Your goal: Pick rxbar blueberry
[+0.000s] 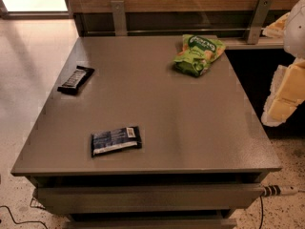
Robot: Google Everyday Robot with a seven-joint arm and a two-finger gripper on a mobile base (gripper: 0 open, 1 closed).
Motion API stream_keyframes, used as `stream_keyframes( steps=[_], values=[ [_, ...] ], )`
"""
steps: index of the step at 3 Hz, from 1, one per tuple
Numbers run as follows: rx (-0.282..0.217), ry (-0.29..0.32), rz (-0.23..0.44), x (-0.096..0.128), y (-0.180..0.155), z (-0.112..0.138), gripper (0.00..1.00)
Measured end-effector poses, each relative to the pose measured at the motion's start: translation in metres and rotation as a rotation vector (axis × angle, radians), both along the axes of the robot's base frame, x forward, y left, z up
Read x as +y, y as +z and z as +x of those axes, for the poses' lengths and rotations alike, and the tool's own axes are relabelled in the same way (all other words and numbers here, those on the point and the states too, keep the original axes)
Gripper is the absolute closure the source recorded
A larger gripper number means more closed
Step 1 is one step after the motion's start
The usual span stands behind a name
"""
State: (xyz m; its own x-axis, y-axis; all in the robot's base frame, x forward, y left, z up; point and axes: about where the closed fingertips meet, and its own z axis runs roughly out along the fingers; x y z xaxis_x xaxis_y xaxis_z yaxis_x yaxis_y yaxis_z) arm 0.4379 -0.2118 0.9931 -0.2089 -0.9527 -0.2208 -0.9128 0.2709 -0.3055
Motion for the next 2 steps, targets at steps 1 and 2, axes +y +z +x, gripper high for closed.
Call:
stream_keyframes(
  steps=[1, 2],
  values=[
    [0.0, 0.0, 0.0, 0.0, 0.0, 0.0, 0.0],
    [0.007, 0.073, 0.123, 0.014, -0.015, 0.014, 0.0]
  ],
)
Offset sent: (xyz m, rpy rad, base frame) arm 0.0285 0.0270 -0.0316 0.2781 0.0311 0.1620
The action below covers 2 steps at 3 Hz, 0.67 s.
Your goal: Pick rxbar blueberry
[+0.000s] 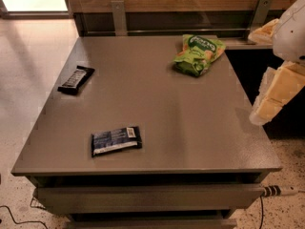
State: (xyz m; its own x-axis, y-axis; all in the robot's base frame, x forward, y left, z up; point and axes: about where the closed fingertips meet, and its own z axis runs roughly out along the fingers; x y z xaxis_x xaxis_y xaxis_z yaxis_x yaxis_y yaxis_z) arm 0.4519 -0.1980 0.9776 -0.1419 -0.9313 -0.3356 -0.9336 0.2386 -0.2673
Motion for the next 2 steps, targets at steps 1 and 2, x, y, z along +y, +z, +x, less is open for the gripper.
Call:
stream_keyframes(
  steps=[1, 2],
  values=[
    [0.014, 0.088, 0.157, 0.024, -0.019, 0.017, 0.0],
    [0.045, 0.175, 0.361, 0.059, -0.05, 0.024, 0.0]
  ],
)
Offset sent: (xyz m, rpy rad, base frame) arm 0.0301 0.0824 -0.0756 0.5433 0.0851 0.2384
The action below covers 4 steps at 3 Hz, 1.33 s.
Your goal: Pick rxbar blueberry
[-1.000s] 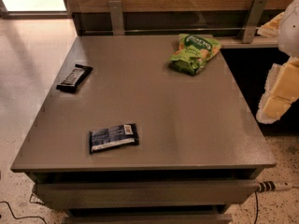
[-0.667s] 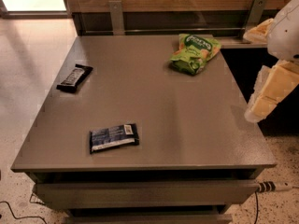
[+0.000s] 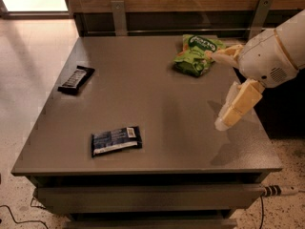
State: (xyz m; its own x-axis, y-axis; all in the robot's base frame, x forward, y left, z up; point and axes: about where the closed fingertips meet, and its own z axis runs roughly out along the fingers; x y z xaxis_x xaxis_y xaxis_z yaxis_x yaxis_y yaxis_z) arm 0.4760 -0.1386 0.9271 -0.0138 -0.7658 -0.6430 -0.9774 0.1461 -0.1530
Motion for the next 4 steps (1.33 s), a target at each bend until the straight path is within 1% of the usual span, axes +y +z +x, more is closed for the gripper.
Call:
stream_keyframes(
  steps=[1, 2, 3, 4],
  values=[
    [0.017, 0.038, 0.124, 0.031, -0.023, -0.005, 0.0],
    [0.017, 0.086, 0.246, 0.065, -0.043, -0.008, 0.0],
    [0.018, 0.134, 0.321, 0.091, -0.053, -0.008, 0.0],
    [0.02, 0.14, 0.316, 0.094, -0.055, -0.007, 0.0]
  ],
)
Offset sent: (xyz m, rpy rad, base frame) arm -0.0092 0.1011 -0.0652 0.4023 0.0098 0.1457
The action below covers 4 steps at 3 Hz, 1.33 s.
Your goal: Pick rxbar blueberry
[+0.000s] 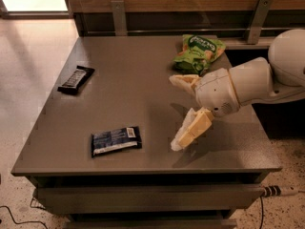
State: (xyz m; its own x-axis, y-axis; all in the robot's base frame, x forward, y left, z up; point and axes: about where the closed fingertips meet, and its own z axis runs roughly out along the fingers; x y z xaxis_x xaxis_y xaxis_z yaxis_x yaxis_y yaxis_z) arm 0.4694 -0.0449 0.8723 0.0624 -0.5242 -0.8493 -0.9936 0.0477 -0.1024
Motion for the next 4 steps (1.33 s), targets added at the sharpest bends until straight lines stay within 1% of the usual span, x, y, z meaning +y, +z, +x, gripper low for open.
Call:
stream_keyframes(
  steps=[1, 2, 3, 4],
  values=[
    [0.001, 0.018, -0.017, 0.01, -0.005, 0.005, 0.0],
    [0.019, 0.061, -0.004, 0.031, -0.024, 0.013, 0.0],
    [0.033, 0.088, 0.025, 0.046, -0.043, 0.014, 0.0],
    [0.03, 0.101, 0.043, 0.054, -0.05, 0.009, 0.0]
  ],
)
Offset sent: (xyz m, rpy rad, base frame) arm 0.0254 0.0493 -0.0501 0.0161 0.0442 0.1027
